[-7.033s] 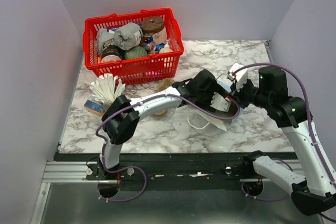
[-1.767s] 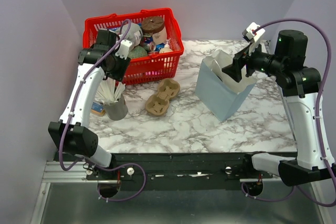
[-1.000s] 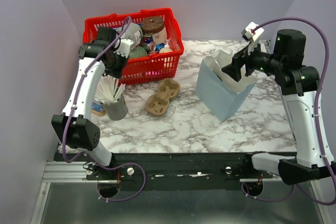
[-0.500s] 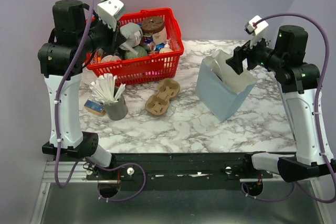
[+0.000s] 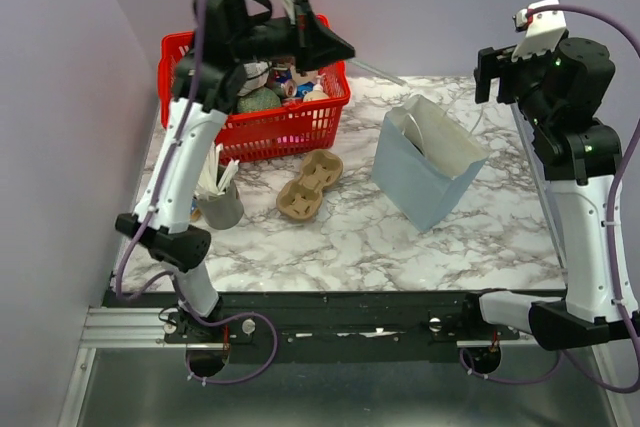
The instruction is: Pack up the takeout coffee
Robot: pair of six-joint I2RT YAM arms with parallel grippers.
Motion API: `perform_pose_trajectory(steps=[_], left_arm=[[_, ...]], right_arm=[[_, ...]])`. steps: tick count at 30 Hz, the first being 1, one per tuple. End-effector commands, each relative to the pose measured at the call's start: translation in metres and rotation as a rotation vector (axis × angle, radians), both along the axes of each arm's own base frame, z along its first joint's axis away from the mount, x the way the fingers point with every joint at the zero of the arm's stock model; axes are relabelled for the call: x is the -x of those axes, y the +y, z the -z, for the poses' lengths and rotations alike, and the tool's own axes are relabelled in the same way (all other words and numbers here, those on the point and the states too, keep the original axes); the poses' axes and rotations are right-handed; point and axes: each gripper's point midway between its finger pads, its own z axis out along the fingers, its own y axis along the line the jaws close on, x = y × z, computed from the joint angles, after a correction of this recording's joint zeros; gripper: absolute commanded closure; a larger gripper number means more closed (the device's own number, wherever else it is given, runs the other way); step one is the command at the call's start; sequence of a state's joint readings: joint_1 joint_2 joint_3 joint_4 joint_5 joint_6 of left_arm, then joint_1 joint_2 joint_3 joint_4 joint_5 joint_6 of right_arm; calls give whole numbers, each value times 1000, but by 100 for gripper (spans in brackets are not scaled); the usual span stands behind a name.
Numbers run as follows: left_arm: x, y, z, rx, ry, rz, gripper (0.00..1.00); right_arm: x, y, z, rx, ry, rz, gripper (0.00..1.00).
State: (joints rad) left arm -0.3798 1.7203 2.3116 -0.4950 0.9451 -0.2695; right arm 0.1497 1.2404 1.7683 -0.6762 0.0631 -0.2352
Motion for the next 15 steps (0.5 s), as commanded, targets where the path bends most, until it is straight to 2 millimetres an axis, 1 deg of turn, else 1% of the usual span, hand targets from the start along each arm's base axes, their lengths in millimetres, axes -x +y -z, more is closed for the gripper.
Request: perform_pose_trajectory(steps=[1, 3, 4, 5, 7, 8, 11, 12, 13, 14, 15], left_arm=[[19, -54, 4, 9, -15, 137, 100], [11, -68, 21, -26, -13, 132, 100], [9, -73, 26, -38, -13, 124, 100], [11, -83, 40, -64, 11, 139, 100], [12, -92, 54, -92, 5, 155, 100], [16, -100, 68, -119, 23, 163, 100], [15, -114, 96, -186, 19, 145, 100], [21, -126, 107, -208, 30, 161, 90], [24, -131, 111, -216, 33, 173, 74], [24, -138, 113, -211, 51, 182, 55], [29, -144, 112, -202, 56, 199, 51]], right_arm=[[8, -21, -22, -19, -72, 116, 9], [12, -23, -24, -18, -81, 122, 9], [14, -24, -26, -21, -86, 125, 9], [16, -25, -27, -19, -92, 128, 9], [17, -26, -29, -12, -96, 127, 9], [17, -26, -28, -8, -96, 125, 9], [16, -24, -24, -3, -89, 114, 8], [13, -22, -20, -1, -77, 105, 8], [12, -20, -18, -3, -71, 91, 8], [11, -19, -16, -7, -63, 87, 8], [11, -18, -15, -8, -59, 84, 8]])
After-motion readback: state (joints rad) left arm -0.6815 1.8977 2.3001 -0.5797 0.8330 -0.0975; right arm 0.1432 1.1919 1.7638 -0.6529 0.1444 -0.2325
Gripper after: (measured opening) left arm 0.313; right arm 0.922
